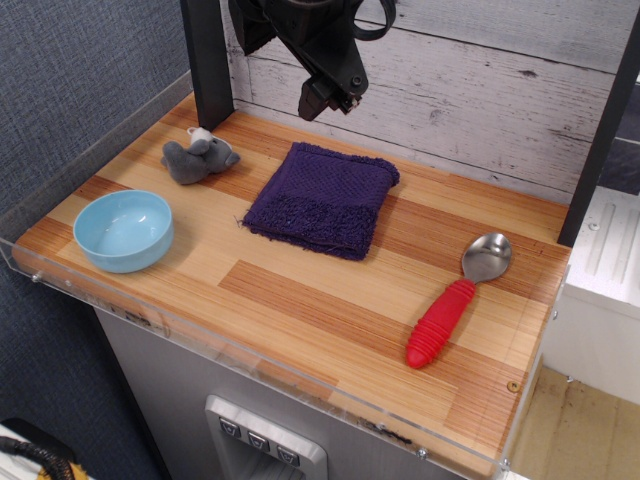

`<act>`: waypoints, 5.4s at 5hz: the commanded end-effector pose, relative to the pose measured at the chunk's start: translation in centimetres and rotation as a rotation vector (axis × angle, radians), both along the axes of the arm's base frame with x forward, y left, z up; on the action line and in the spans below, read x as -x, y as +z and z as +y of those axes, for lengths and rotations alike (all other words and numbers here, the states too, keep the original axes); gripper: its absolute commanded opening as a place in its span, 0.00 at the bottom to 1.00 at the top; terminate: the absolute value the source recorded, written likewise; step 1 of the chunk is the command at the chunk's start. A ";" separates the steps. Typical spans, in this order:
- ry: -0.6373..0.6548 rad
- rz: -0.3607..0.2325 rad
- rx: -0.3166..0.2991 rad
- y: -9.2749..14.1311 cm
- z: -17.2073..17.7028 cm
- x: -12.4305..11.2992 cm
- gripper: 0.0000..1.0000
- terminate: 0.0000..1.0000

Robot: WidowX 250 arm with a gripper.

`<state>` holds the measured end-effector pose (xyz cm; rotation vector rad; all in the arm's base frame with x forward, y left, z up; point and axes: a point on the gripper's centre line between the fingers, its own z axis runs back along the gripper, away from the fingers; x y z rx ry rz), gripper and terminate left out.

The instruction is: Move red spoon on top of purple cloth

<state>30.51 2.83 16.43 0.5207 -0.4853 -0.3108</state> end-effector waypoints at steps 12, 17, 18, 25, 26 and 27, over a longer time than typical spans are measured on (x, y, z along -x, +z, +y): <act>-0.064 0.260 0.480 -14.9 -12.4 -0.2 1.00 0.00; -0.081 0.257 0.392 -14.6 -12.9 0.6 0.00 0.00; -0.090 0.245 0.370 -13.9 -12.8 0.6 0.00 0.00; 0.123 -0.105 0.066 0.5 -1.7 -0.3 0.00 0.00; 0.149 -0.087 0.056 -0.3 0.1 -1.3 0.00 0.00; 0.163 -0.036 0.055 -2.5 1.1 -1.9 0.00 0.00</act>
